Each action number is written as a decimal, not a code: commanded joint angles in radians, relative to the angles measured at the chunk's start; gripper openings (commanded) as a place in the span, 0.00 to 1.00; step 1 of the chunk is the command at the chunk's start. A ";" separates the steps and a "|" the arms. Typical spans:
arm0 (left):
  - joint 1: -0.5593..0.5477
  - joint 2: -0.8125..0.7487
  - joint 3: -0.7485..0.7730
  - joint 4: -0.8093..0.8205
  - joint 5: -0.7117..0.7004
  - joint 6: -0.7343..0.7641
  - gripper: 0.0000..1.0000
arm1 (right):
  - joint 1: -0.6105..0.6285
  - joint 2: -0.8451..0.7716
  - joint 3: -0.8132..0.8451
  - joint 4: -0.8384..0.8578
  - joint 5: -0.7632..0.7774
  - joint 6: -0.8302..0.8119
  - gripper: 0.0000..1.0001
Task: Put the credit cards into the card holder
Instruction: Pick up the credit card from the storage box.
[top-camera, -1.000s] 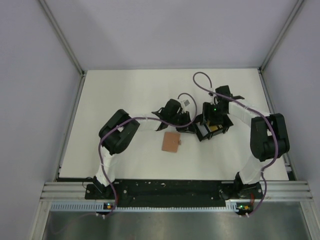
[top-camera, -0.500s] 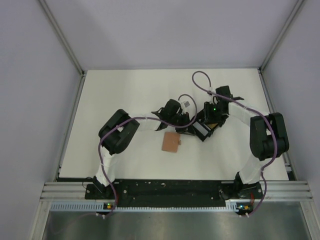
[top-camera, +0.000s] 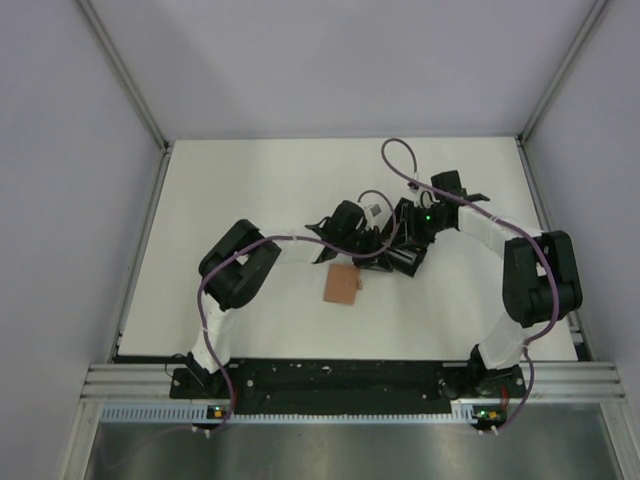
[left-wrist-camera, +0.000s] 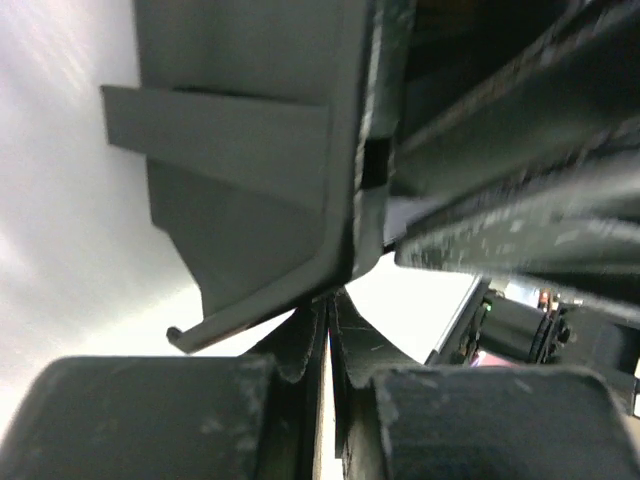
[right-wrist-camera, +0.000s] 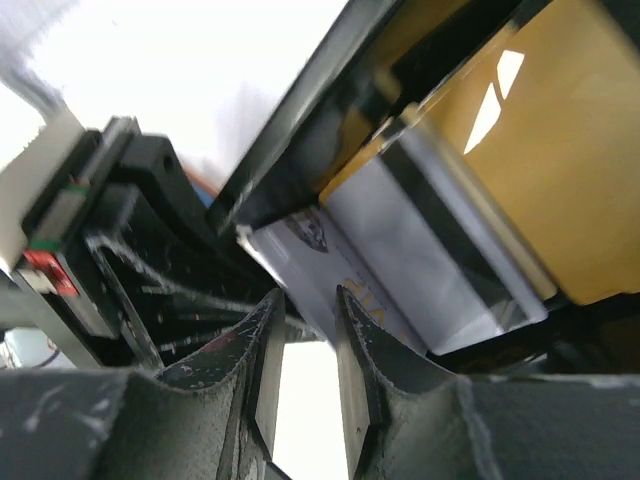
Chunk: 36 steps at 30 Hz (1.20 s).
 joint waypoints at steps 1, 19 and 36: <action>0.026 -0.024 -0.013 0.063 -0.102 0.004 0.05 | 0.029 -0.021 -0.022 -0.107 -0.048 -0.037 0.26; 0.054 -0.067 -0.050 0.050 -0.108 0.032 0.07 | 0.029 -0.040 0.029 -0.131 0.031 -0.047 0.49; 0.052 -0.058 -0.038 0.127 -0.012 -0.005 0.13 | 0.029 0.034 0.052 -0.137 0.029 -0.048 0.47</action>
